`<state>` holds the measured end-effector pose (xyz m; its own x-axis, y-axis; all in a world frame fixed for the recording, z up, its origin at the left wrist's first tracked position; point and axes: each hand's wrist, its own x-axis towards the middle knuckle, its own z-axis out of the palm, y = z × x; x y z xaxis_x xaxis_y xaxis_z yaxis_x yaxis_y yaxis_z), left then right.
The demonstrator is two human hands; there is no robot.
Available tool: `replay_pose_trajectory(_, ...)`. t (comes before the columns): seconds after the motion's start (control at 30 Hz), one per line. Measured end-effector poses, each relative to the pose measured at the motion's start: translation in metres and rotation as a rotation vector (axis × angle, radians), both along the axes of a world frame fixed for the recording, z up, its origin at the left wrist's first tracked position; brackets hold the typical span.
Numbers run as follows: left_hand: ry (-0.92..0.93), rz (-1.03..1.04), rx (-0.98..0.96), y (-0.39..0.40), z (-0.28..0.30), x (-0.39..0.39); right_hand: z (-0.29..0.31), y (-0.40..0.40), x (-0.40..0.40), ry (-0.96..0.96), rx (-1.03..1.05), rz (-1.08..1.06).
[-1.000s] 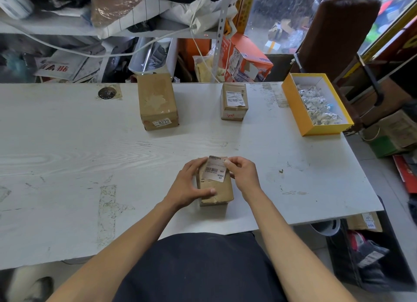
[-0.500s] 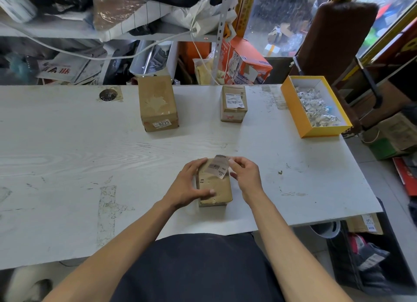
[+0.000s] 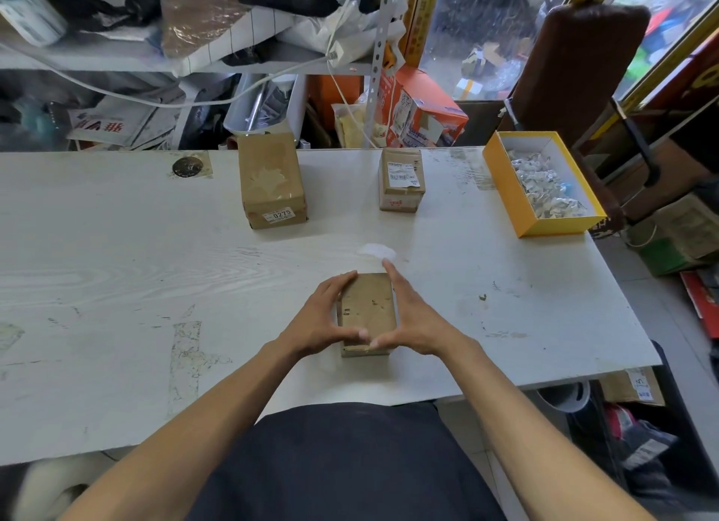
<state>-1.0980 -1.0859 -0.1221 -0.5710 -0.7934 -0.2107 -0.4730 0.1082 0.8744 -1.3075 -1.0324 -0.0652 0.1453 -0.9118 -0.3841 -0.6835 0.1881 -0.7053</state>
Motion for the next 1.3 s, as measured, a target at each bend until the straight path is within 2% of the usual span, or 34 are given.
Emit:
replay_pose_trajectory(0.13,-0.104,-0.094,0.025,-0.004,0.000,0.001,-0.008,-0.003,-0.002,0.015,-0.028,0.016)
replay_pose_trajectory(0.27,-0.152,-0.093,0.058,-0.008,0.006,-0.004,-0.014,-0.004,-0.003,0.030,-0.056,-0.005)
replay_pose_trajectory(0.4,-0.111,0.023,0.027,-0.016,0.015,-0.011,-0.016,-0.010,-0.002,0.052,-0.072,-0.032)
replay_pose_trajectory(0.53,-0.085,0.164,-0.018,-0.025,0.023,-0.023,-0.019,-0.018,0.002,-0.059,-0.115,-0.246)
replay_pose_trajectory(0.63,-0.102,0.208,-0.087,-0.023,0.023,-0.026,-0.017,-0.025,0.003,0.017,-0.194,-0.340)
replay_pose_trajectory(0.77,-0.091,0.028,0.039,-0.013,0.022,-0.010,-0.016,-0.018,0.000,-0.002,-0.115,-0.217)
replay_pose_trajectory(0.87,-0.195,-0.148,-0.019,-0.007,0.018,0.002,-0.012,-0.005,0.005,0.046,-0.037,-0.019)
replay_pose_trajectory(0.97,-0.169,-0.113,0.007,-0.012,0.019,0.001,-0.011,-0.004,0.010,0.065,-0.046,-0.047)
replay_pose_trajectory(1.13,-0.136,0.069,-0.055,-0.032,0.027,-0.022,-0.012,-0.020,0.009,0.078,-0.148,-0.292)
replay_pose_trajectory(1.23,-0.155,0.094,-0.109,-0.030,0.030,-0.026,-0.008,-0.021,0.007,0.090,-0.125,-0.204)
replay_pose_trajectory(1.3,-0.208,-0.047,-0.022,-0.024,0.030,-0.019,-0.006,-0.013,0.006,0.028,-0.073,-0.088)
